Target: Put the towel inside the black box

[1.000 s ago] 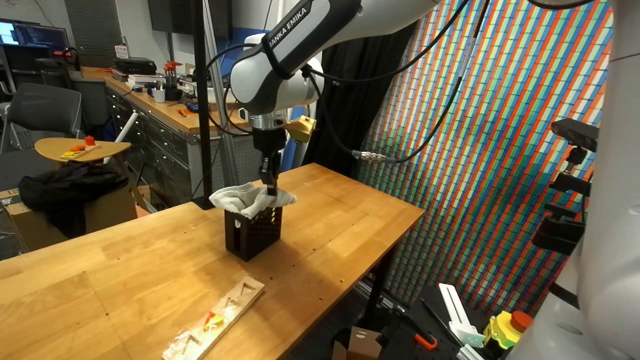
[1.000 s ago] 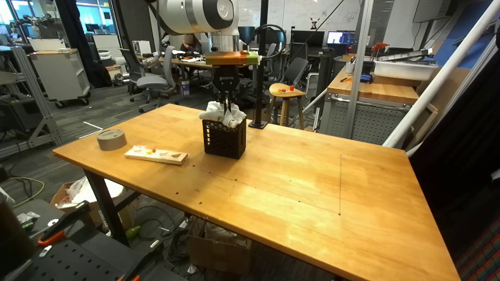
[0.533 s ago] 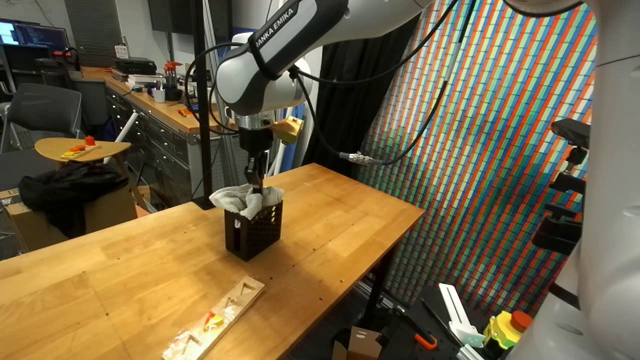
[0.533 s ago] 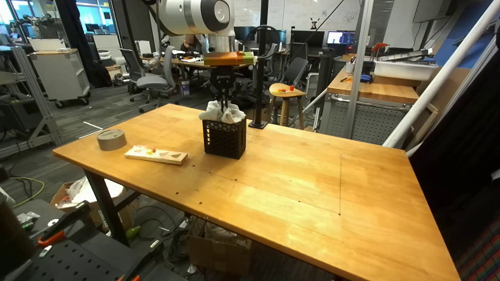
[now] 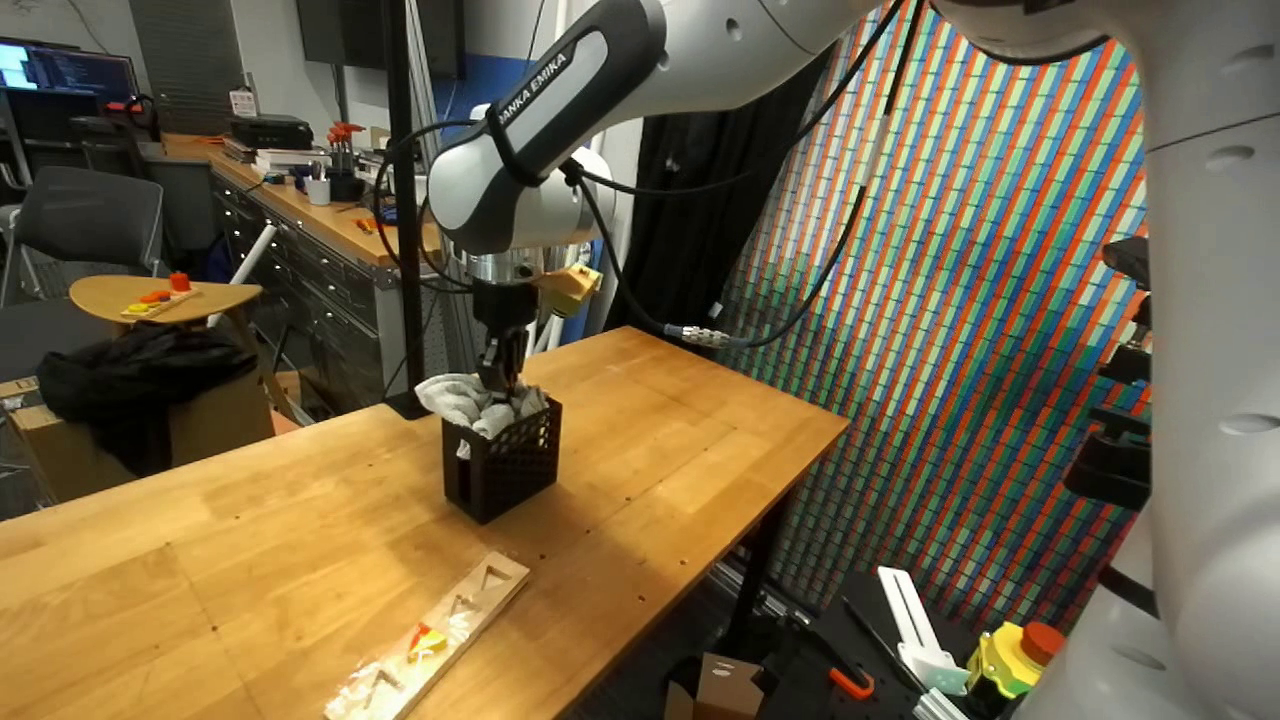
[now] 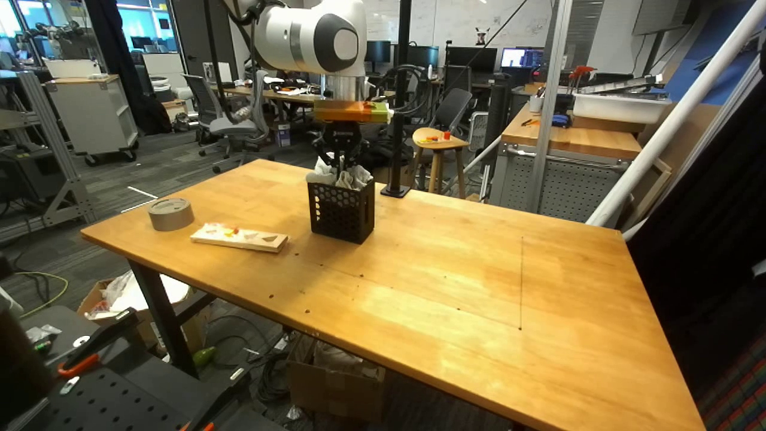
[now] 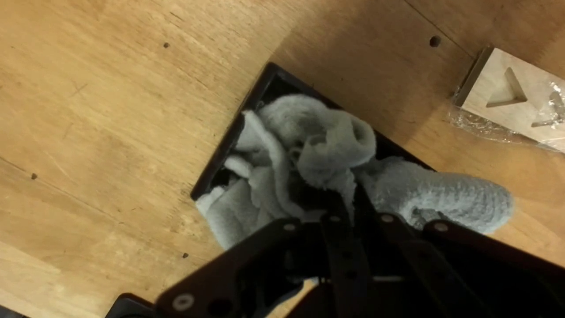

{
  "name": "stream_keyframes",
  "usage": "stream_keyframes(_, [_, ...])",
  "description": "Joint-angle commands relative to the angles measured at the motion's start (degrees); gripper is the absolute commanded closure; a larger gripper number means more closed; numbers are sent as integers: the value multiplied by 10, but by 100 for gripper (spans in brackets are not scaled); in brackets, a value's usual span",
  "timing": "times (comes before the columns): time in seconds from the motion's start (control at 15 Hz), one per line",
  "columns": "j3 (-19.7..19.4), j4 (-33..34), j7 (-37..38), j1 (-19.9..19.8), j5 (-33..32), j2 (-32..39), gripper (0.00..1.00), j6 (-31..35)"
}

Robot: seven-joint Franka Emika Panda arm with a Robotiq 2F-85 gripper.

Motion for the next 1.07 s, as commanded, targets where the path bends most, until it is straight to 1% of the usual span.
stream_keyframes(0.0, [8, 9, -6, -14, 39, 21, 95, 17])
stream_keyframes(0.33, [21, 29, -19, -27, 82, 64, 95, 12])
stream_keyframes(0.67, [47, 51, -45, -41, 124, 113, 95, -9])
stream_keyframes(0.87, [53, 56, -50, -43, 133, 124, 95, -24])
stream_keyframes(1.0, [47, 57, -42, -41, 126, 118, 95, -30])
